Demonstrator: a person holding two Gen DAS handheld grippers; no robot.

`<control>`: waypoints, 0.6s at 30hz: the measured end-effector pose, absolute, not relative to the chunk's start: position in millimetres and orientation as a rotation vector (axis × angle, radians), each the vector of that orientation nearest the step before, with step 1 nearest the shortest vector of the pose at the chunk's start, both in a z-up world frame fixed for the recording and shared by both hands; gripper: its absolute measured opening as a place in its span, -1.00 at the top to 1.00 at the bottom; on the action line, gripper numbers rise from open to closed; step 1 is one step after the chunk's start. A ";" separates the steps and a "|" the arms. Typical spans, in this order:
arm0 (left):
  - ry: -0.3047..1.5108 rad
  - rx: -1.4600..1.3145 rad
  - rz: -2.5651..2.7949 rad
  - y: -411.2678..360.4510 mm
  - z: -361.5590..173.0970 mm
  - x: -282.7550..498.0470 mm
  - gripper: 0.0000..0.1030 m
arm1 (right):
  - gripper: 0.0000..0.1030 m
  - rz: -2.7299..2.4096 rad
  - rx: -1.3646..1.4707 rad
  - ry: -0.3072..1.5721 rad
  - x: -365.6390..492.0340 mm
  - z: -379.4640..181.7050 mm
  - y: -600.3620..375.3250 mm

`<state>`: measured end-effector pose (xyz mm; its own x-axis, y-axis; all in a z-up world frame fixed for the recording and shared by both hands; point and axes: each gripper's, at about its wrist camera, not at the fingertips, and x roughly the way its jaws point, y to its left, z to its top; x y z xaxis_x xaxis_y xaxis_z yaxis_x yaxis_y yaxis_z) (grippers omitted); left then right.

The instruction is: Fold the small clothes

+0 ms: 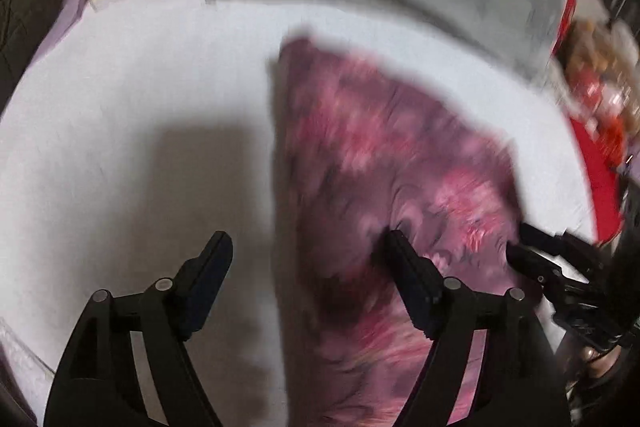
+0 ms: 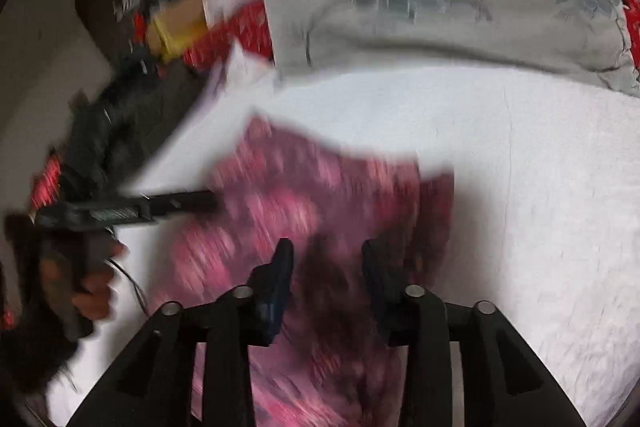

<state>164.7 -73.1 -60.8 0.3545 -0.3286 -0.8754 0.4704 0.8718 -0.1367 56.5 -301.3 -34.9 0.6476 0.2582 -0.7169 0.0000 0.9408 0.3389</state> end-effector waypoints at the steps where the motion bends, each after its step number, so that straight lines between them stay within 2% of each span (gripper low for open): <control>1: 1.106 0.148 -0.508 -74.8 -65.7 162.6 -0.57 | 0.06 0.109 0.237 0.930 59.4 -51.8 -293.3; 3: 1.111 0.112 -0.501 -68.5 -55.1 157.8 -0.55 | -0.09 0.074 0.245 0.907 57.7 -52.1 -295.0; 7: 0.996 0.150 -0.514 -53.0 -23.9 120.1 -0.55 | -0.06 0.054 0.298 0.907 42.8 -23.3 -296.3; 11: 1.032 0.253 -0.486 -59.5 -54.3 98.8 -0.58 | -0.09 0.079 0.165 0.937 19.9 -26.0 -276.8; 13: 1.041 0.271 -0.452 -60.0 -65.1 95.9 -0.62 | -0.42 0.038 0.124 1.019 16.8 -53.0 -275.5; 18: 0.988 0.229 -0.486 -44.0 -37.5 66.7 -0.61 | -0.43 0.005 0.162 1.005 -4.2 -33.5 -280.1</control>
